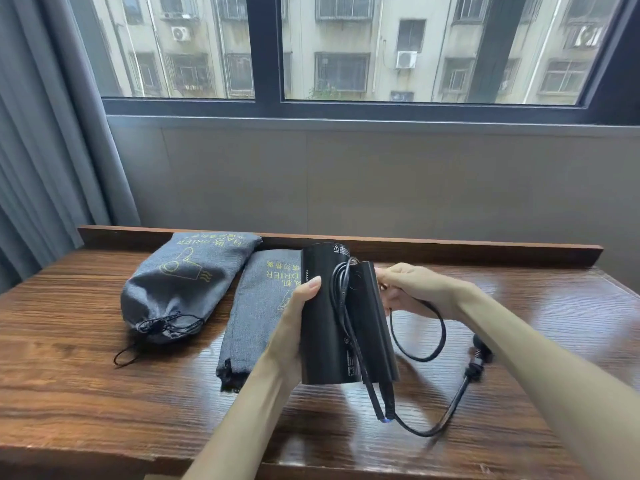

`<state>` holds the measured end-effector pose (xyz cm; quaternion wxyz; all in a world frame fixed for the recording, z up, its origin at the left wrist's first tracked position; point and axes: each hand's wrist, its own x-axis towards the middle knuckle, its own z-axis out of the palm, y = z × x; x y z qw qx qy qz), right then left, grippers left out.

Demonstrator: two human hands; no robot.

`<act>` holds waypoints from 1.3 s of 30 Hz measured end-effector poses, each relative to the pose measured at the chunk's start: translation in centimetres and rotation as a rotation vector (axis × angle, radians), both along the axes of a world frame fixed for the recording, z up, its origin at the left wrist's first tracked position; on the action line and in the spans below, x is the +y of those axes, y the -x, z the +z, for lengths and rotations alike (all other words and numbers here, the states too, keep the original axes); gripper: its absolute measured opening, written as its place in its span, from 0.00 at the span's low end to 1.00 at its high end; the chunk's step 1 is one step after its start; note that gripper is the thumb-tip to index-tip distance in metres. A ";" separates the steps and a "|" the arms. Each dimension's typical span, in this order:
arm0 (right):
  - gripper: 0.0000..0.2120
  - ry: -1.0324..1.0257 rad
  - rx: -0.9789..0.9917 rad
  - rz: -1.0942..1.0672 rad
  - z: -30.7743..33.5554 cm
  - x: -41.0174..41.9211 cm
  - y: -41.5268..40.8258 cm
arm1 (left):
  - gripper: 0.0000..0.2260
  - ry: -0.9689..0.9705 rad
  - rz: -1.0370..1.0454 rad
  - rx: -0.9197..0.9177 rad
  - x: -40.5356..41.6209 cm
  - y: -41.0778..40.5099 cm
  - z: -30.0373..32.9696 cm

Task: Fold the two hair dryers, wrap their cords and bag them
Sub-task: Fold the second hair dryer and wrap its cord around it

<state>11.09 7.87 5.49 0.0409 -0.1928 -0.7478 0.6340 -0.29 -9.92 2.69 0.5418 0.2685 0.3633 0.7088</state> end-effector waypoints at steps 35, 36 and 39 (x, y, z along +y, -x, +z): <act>0.12 -1.060 -0.131 -0.185 -1.0 -0.2 -5.7 | 0.22 -0.020 0.161 -0.086 1.1 2.9 0.7; 0.14 -1.036 -0.109 -0.213 -1.1 -0.1 -5.8 | 0.24 -0.028 0.165 -0.082 1.1 3.0 0.9; 0.14 -0.985 -0.122 -0.240 -1.4 -0.8 -6.1 | 0.22 -0.054 0.221 -0.115 1.3 3.4 1.3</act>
